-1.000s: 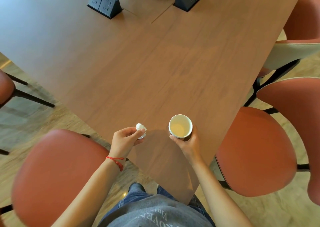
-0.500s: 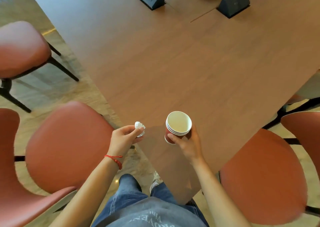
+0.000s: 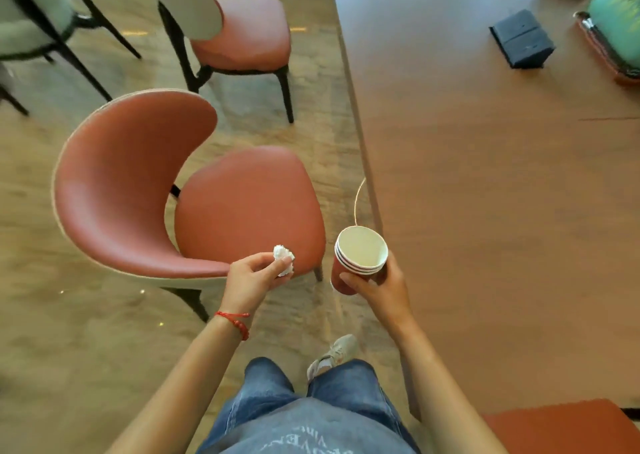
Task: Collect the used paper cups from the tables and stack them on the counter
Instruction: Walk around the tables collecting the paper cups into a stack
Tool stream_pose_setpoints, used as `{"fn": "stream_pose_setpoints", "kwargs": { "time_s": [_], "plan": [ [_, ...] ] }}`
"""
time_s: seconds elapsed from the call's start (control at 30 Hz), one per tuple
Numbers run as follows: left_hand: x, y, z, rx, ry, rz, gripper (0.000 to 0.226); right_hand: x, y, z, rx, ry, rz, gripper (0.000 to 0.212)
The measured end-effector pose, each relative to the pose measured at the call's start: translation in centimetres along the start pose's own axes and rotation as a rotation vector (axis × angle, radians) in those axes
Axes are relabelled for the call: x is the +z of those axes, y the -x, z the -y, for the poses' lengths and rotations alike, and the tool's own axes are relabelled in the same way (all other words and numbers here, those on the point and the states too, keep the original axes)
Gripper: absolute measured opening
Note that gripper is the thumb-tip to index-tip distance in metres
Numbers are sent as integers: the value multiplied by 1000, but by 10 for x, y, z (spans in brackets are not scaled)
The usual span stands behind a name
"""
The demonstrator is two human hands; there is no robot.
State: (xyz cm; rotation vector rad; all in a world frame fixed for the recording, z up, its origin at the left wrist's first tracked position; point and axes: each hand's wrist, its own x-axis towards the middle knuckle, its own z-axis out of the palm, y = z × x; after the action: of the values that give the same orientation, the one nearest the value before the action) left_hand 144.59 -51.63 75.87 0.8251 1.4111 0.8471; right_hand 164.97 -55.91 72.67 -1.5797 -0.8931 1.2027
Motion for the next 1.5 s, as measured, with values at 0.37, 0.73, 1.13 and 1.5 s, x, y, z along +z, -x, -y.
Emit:
{"fn": "stream_pose_setpoints", "kwargs": {
  "time_s": [0.37, 0.73, 1.13, 1.5],
  "plan": [
    [-211, 75, 48, -20, 325, -395, 2, 203, 61, 10, -90, 187, 470, 61],
    [-355, 163, 104, -26, 643, -952, 6, 391, 110, 12, -139, 338, 1064, 59],
    [-477, 115, 107, -58, 743, -1210, 6, 580, 81, 11, -141, 382, 1323, 52],
    [-626, 15, 40, 27, 668, -1175, 4, 745, 20, 58, -135, 313, 1281, 52]
  ]
}}
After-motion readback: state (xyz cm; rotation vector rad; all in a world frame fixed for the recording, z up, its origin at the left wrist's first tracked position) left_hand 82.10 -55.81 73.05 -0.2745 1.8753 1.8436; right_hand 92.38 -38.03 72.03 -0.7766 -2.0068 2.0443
